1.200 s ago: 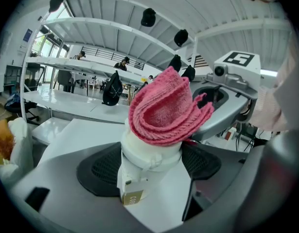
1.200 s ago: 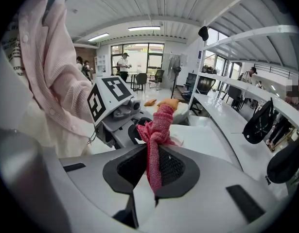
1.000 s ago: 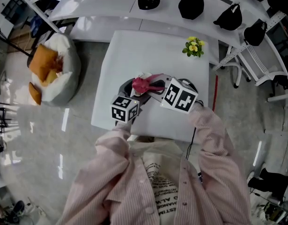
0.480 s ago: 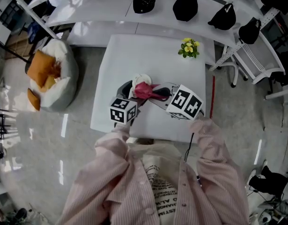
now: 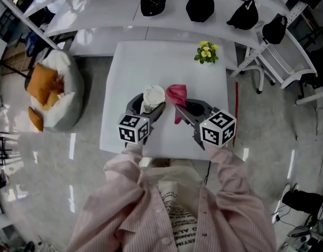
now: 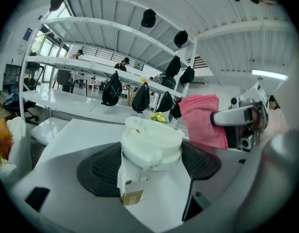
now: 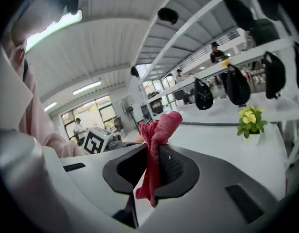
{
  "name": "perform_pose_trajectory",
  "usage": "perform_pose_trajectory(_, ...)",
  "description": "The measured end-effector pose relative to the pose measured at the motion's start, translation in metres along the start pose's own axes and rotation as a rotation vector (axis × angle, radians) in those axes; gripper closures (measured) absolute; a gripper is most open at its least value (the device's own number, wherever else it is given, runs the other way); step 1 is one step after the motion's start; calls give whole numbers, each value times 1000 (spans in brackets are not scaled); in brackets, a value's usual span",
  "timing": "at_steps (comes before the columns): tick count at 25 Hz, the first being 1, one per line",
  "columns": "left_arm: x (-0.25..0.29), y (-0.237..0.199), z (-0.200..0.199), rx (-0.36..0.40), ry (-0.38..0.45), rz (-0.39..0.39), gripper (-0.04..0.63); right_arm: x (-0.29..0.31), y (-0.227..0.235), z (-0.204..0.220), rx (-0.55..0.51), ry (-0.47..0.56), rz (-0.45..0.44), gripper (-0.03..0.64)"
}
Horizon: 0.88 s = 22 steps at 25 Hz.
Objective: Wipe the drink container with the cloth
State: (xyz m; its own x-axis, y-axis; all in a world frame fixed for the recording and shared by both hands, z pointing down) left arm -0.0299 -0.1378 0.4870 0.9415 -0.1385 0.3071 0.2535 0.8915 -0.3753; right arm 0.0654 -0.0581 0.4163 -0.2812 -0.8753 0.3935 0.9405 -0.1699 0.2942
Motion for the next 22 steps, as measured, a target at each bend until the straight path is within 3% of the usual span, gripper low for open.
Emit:
perform_pose_trajectory(3, 0, 1, 0, 1, 2, 2, 218, -1, 13, 7, 228, 102, 83, 572)
perform_pose_trajectory(6, -1, 1, -2, 4, 10, 0, 218, 5, 17, 20, 388, 155, 133, 572)
perform_pose_trajectory(12, 2, 1, -5, 6, 16, -3, 218, 23, 19, 46, 616, 198, 179, 572)
perform_pose_trajectory(22, 2, 0, -4, 7, 40, -2, 218, 51, 17, 62, 862, 283, 184, 572)
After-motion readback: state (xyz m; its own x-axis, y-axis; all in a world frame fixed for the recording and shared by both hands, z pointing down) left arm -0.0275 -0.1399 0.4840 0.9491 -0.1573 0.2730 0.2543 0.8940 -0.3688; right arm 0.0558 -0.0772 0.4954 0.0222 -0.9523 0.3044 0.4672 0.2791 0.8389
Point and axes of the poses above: the fingertips, and each gripper's own axes: x forward along the fingers, y to its right, z out of its underside, the point moved 3 cm from there along -x, backward along the fingers, and after that the axes turned 14 degrees about z, right-handed, at the moved point
